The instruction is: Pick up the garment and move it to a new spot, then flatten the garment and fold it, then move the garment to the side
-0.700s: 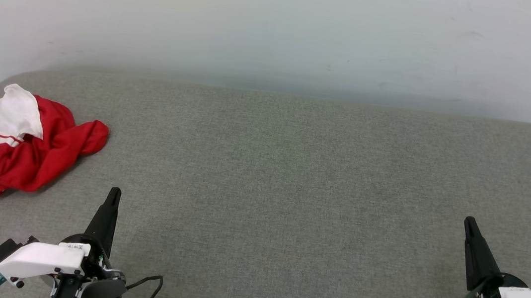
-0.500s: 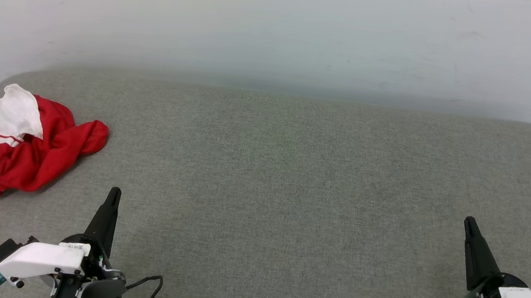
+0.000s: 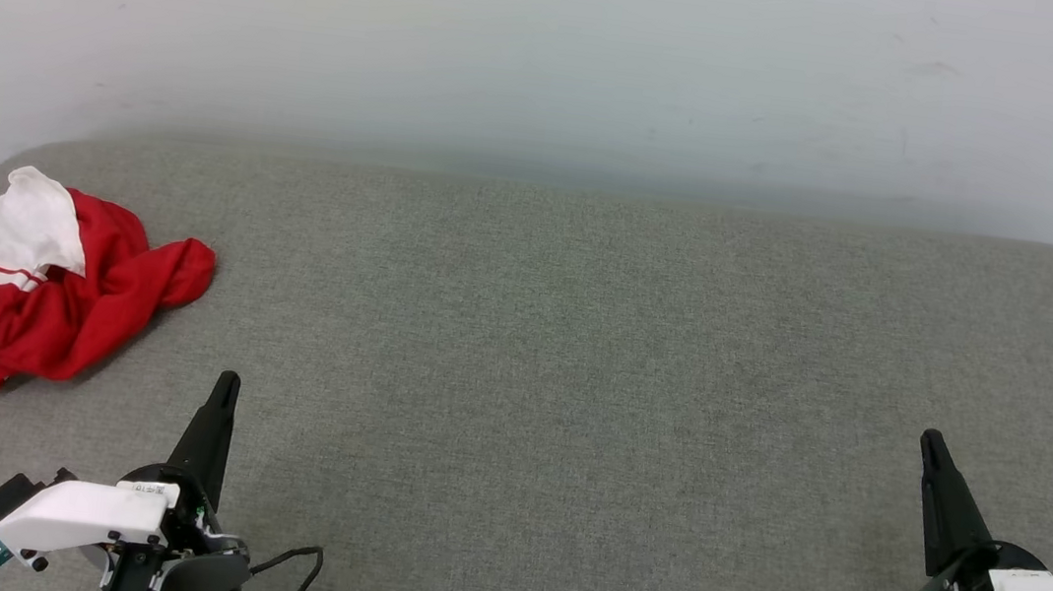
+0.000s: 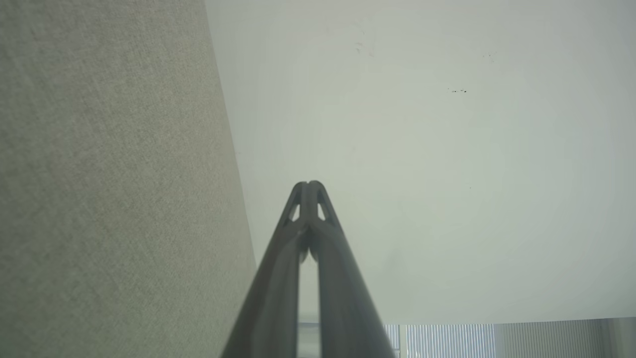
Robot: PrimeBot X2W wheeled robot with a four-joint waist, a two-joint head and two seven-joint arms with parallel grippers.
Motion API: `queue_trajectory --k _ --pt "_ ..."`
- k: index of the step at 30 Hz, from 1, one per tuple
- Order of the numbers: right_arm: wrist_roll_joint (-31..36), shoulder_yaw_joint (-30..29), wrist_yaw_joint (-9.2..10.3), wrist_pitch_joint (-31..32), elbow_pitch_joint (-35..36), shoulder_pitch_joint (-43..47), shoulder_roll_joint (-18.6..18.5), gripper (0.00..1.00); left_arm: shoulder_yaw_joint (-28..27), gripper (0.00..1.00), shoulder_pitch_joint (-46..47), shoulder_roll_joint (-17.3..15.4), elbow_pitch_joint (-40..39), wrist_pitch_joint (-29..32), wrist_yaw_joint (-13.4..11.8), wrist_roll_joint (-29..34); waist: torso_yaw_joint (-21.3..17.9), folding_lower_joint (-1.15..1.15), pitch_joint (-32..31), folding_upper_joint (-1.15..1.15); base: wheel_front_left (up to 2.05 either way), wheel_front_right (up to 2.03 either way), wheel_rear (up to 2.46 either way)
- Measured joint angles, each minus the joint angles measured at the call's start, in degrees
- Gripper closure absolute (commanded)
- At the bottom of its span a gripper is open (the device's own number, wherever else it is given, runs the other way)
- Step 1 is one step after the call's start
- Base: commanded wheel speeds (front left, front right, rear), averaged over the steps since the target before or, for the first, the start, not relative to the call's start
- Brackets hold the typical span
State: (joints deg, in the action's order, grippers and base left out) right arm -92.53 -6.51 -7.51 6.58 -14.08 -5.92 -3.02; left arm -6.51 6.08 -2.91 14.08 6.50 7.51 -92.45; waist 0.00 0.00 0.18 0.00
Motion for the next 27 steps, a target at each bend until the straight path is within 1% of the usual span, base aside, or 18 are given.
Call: queue_trajectory --k 20,21,27 --pt "0.00 0.00 0.00 0.00 0.00 0.00 0.00 1.00 0.00 1.00 0.00 0.00 0.00 -0.01 0.00 0.00 0.00 0.00 0.00 0.00 0.00 0.00 0.00" --pt "0.00 0.00 0.00 0.00 -0.10 0.03 0.00 0.00 0.02 0.00 -0.03 0.01 0.11 -0.02 -0.02 0.00 0.00 0.00 0.00 0.00 0.00 0.00 0.00" --pt "-0.02 0.14 0.02 -0.26 -2.70 2.83 0.04 0.00 0.45 0.00 -2.63 0.27 2.74 -0.27 -0.03 0.00 0.00 0.00 0.01 0.00 0.00 0.00 0.00"
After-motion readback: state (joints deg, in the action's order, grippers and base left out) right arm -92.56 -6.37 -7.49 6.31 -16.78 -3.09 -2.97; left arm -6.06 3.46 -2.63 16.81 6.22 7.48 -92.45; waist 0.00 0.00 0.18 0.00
